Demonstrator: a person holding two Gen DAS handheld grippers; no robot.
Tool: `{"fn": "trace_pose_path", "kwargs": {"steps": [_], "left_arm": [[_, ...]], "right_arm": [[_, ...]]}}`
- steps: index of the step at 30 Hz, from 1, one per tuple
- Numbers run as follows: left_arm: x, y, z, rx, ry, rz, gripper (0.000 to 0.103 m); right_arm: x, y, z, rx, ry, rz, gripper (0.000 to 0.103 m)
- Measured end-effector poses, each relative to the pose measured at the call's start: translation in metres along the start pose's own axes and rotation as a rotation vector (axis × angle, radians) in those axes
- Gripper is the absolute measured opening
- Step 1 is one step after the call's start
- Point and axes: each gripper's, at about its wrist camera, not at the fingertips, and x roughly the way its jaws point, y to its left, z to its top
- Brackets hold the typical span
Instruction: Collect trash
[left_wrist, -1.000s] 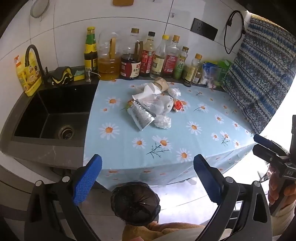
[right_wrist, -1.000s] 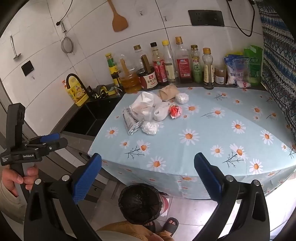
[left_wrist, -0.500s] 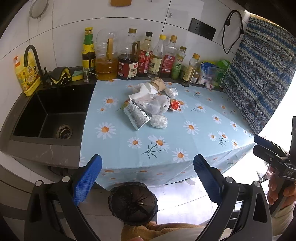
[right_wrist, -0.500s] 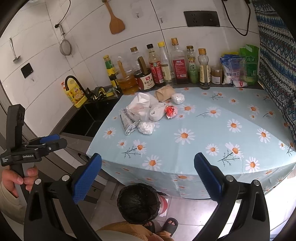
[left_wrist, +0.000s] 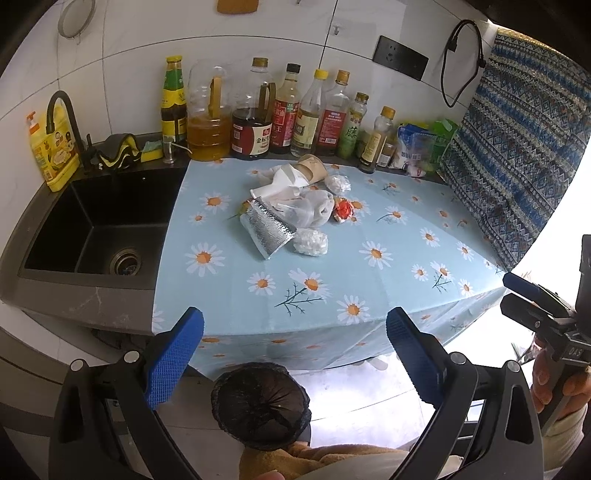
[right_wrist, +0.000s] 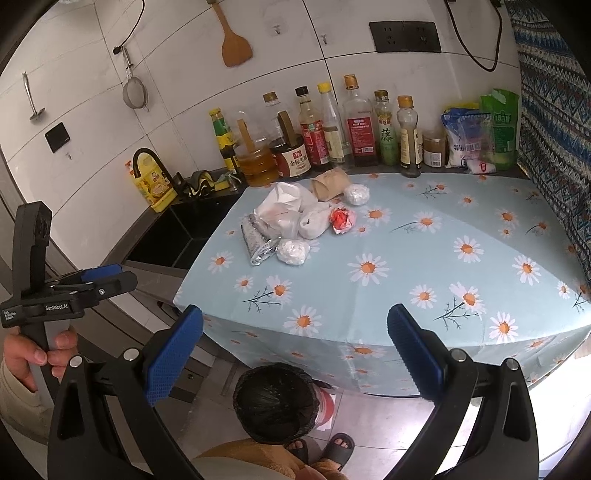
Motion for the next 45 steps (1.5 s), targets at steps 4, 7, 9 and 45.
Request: {"fn": "trace_pose_path", "kwargs": {"steps": [4, 7, 9, 45], "left_arm": [[0.000, -0.002, -0.001, -0.001, -0.001, -0.002, 0.096], [0.001, -0.002, 0.000, -0.001, 0.001, 0.002, 0.096], [0.002, -0.003, -0.001, -0.004, 0.001, 0.004, 0.096], [-0.009, 0.016, 0.000, -0.016, 0.022, -0.011, 0.096]], "right_arm": [[0.001, -0.001, -0.001, 0.010, 0.005, 0.006, 0.099], [0.001, -0.002, 0.000, 0.010, 0.004, 0.008, 0.099], [0.002, -0.003, 0.000, 0.009, 0.001, 0.009, 0.099], [0.007, 0.015, 0.004, 0.017, 0.013, -0.001, 0.099]]}}
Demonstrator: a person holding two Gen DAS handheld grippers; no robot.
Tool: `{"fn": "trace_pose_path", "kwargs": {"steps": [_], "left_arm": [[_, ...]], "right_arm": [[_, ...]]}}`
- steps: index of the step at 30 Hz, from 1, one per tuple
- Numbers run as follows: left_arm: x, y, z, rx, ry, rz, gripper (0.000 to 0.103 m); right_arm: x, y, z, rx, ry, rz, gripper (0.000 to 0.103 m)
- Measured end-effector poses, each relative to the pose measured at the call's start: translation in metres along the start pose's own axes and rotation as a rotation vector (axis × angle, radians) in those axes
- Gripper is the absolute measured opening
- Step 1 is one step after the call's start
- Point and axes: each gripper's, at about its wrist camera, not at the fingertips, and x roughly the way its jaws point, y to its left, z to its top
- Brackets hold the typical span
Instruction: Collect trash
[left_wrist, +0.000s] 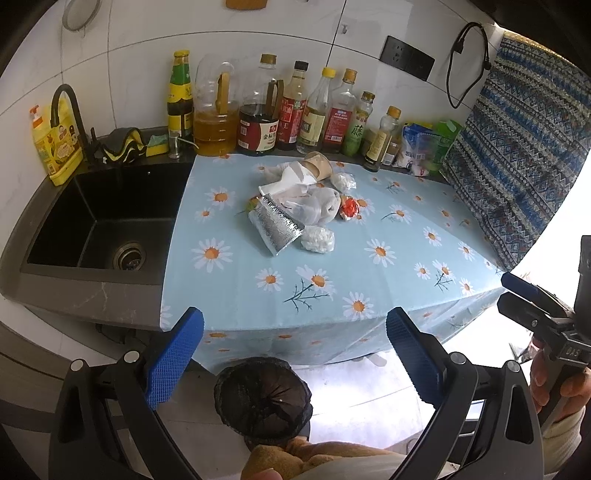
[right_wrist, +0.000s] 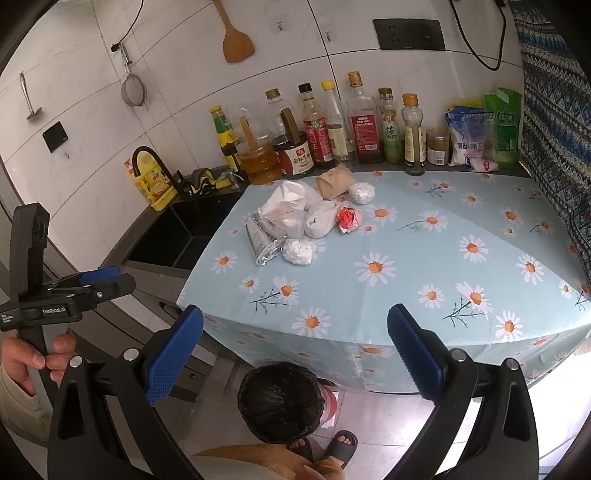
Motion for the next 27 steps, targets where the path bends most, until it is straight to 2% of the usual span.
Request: {"fn": "trace_pose_path", "kwargs": {"steps": [15, 20, 27], "left_arm": [[0.000, 0.038, 0.001, 0.030, 0.032, -0.086, 0.096], [0.007, 0.049, -0.001, -0.011, 0.045, -0.132, 0.096], [0.028, 0.057, 0.009, -0.085, 0.048, -0.187, 0.096]], "right_arm": [[-0.003, 0.037, -0.013, 0.064, -0.010, -0.070, 0.099], [0.003, 0.043, -0.014, 0.067, 0.001, -0.059, 0.099], [0.021, 0.039, 0.003, 0.012, -0.002, -0.026, 0.099]]}}
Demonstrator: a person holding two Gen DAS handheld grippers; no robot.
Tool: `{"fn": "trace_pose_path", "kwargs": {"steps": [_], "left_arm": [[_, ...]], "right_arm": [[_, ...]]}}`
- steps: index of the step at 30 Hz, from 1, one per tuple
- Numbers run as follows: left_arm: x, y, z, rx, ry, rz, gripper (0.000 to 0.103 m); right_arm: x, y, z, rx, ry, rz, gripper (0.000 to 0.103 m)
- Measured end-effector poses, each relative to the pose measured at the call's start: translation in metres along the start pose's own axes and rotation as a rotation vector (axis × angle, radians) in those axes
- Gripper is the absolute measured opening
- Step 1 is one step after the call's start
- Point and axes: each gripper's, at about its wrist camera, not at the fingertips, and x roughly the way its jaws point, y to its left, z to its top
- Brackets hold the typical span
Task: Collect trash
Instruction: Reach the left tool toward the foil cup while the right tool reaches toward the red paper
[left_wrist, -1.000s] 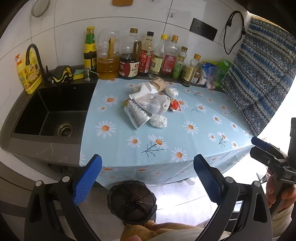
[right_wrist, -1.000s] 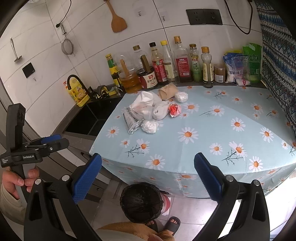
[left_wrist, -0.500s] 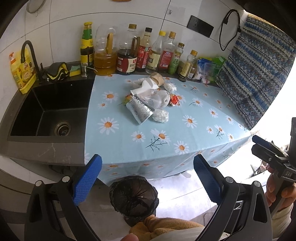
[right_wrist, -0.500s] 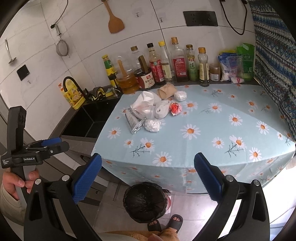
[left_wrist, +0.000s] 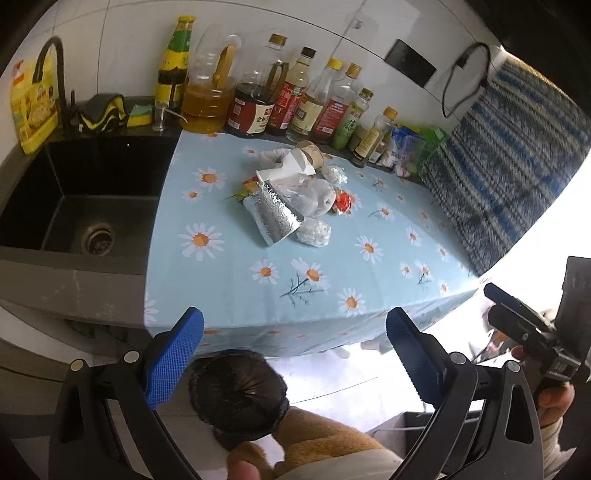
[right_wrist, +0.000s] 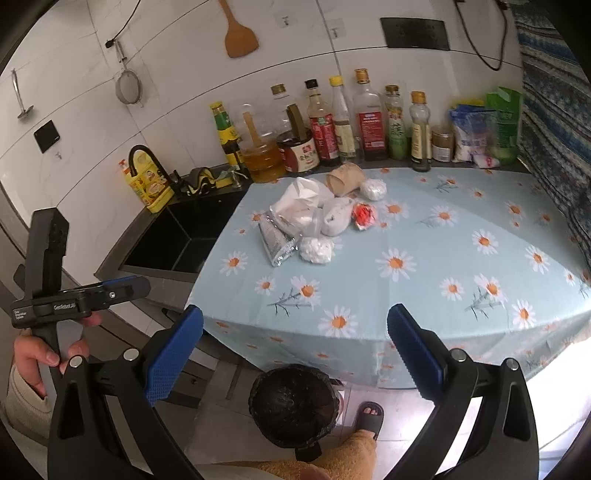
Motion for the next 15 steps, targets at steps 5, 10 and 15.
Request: {"fn": "trace_pose_path", "kwargs": {"steps": [5, 10, 15], "left_arm": [[0.030, 0.003, 0.020, -0.055, 0.007, 0.012, 0.096], [0.071, 0.009, 0.042, -0.140, 0.044, 0.029, 0.096], [0.121, 0.019, 0.062, -0.248, 0.097, 0.053, 0.096]], "right_arm": [[0.026, -0.025, 0.024, -0.025, 0.012, 0.042, 0.099], [0.072, -0.063, 0.053, -0.047, 0.081, 0.075, 0.094], [0.127, -0.107, 0.081, -0.057, 0.133, 0.110, 0.094]]}}
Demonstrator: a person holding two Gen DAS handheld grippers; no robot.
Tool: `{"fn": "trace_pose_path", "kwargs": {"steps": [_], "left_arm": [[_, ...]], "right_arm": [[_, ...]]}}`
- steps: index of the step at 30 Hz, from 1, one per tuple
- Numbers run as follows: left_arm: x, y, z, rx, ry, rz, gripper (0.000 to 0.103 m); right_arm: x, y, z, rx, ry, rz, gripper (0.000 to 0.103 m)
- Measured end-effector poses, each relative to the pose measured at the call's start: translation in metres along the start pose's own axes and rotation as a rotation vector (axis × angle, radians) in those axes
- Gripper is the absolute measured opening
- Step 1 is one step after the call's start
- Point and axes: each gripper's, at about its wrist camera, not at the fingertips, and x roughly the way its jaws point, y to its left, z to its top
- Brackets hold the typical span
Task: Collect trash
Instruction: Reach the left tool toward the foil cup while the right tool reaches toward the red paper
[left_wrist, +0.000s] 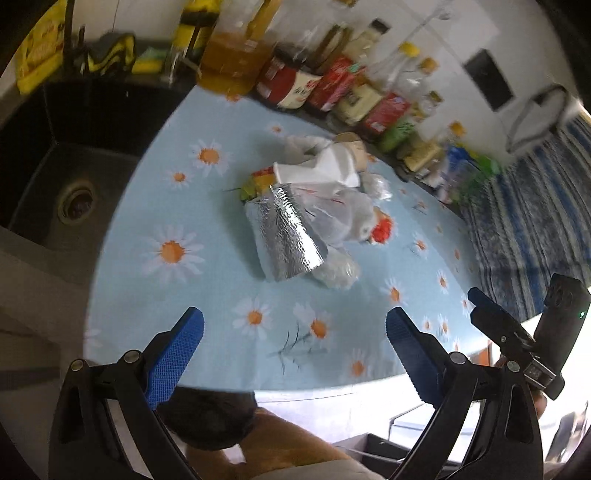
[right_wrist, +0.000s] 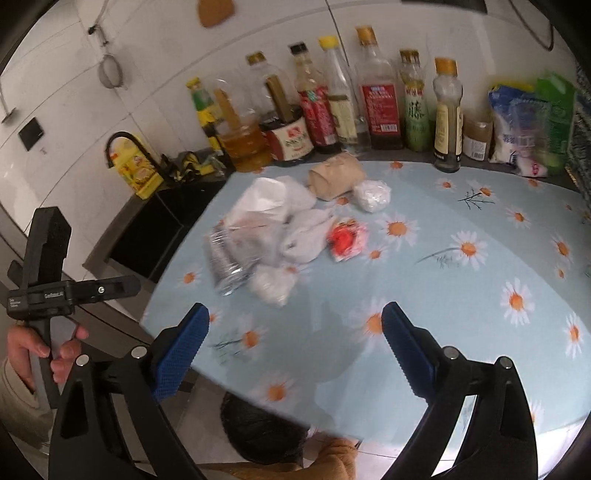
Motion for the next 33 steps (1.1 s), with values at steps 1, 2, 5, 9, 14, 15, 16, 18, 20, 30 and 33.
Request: {"fn": "trace_pose_path", "kwargs": {"steps": [1, 2, 5, 9, 14, 15, 16, 18, 20, 30, 33], "left_arm": [[0.007, 0.000, 0.004, -0.014, 0.007, 0.011, 0.096], [0.014, 0.001, 0.008, -0.033, 0.013, 0.017, 0.096], [0.036, 0.001, 0.019, -0.072, 0.024, 0.041, 0.096], [0.059, -0.001, 0.033, -0.094, 0.032, 0.068, 0.096], [0.078, 0.002, 0.042, -0.131, 0.048, 0.119, 0.095], [0.078, 0.002, 0.044, -0.139, 0.035, 0.140, 0.095], [0.078, 0.003, 0.046, -0.145, 0.021, 0.152, 0.095], [0.081, 0.004, 0.049, -0.149, 0.024, 0.166, 0.095], [0.085, 0.005, 0.051, -0.157, 0.034, 0.171, 0.095], [0.096, 0.006, 0.054, -0.159, 0.047, 0.165, 0.070], [0.098, 0.005, 0.055, -0.150, 0.043, 0.160, 0.063]], "right_arm": [[0.008, -0.008, 0.004, -0.002, 0.011, 0.009, 0.094], [0.018, -0.016, 0.010, -0.005, 0.025, 0.014, 0.094], [0.047, -0.040, 0.027, -0.016, 0.074, 0.033, 0.090], [0.078, -0.061, 0.038, -0.062, 0.115, 0.070, 0.087], [0.103, -0.074, 0.046, -0.096, 0.147, 0.090, 0.083], [0.106, -0.075, 0.048, -0.098, 0.151, 0.096, 0.083], [0.111, -0.077, 0.050, -0.101, 0.157, 0.109, 0.083], [0.117, -0.078, 0.054, -0.121, 0.158, 0.111, 0.083], [0.123, -0.078, 0.058, -0.133, 0.167, 0.115, 0.083], [0.149, -0.071, 0.068, -0.193, 0.211, 0.126, 0.072], [0.155, -0.073, 0.068, -0.199, 0.229, 0.112, 0.058]]}}
